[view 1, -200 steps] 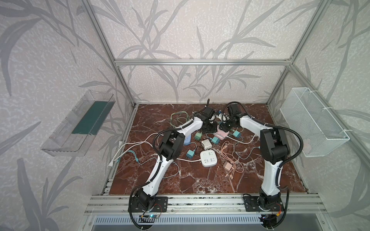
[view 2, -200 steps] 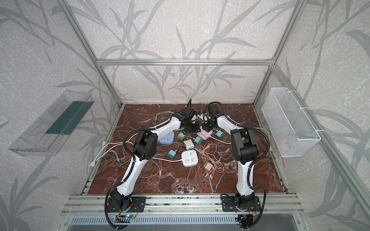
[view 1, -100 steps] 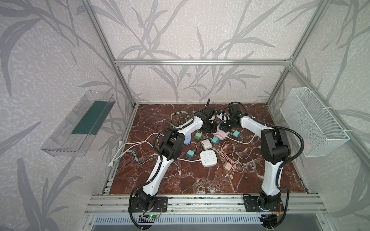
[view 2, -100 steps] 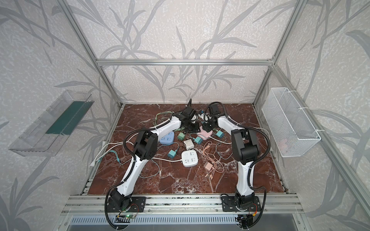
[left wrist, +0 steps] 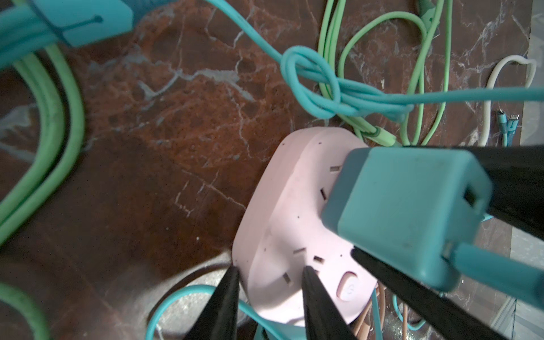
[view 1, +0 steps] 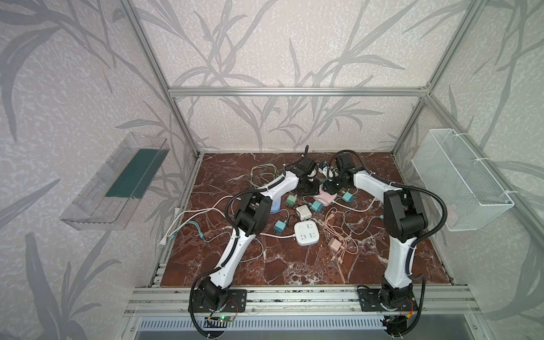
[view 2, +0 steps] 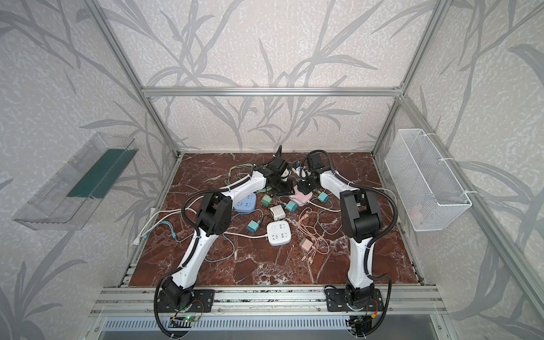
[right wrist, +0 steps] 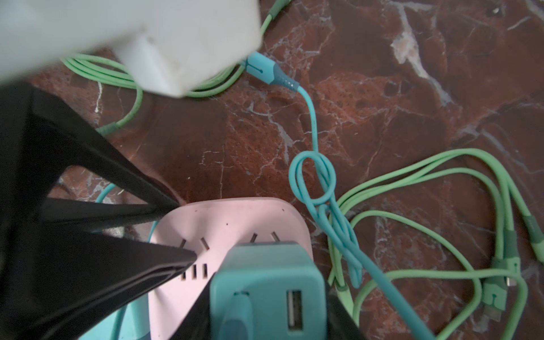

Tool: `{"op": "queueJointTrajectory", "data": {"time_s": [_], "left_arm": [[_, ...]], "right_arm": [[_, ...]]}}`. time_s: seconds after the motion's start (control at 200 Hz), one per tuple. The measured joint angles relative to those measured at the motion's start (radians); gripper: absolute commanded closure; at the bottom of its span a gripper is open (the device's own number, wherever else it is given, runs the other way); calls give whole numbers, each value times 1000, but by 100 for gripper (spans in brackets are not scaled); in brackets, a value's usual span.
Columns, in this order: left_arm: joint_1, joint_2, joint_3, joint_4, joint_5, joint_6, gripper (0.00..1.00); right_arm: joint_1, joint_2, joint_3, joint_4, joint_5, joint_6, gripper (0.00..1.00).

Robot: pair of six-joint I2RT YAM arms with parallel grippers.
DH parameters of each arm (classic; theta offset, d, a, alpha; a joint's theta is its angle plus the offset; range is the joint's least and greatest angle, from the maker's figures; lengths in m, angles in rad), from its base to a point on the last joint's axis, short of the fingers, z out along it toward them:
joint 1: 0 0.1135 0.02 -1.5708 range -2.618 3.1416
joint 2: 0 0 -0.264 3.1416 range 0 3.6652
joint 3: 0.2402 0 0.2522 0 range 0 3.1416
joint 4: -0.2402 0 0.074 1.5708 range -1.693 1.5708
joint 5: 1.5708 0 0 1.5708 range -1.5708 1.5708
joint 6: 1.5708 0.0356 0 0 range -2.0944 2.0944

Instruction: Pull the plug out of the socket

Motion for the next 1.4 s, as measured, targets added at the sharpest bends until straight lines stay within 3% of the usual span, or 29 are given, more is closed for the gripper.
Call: {"op": "queueJointTrajectory", "data": {"time_s": [1.4], "left_arm": [[4, 16, 25, -3, 40, 1, 64]], "right_arm": [[5, -64, -104, 94, 51, 58, 73]]}}
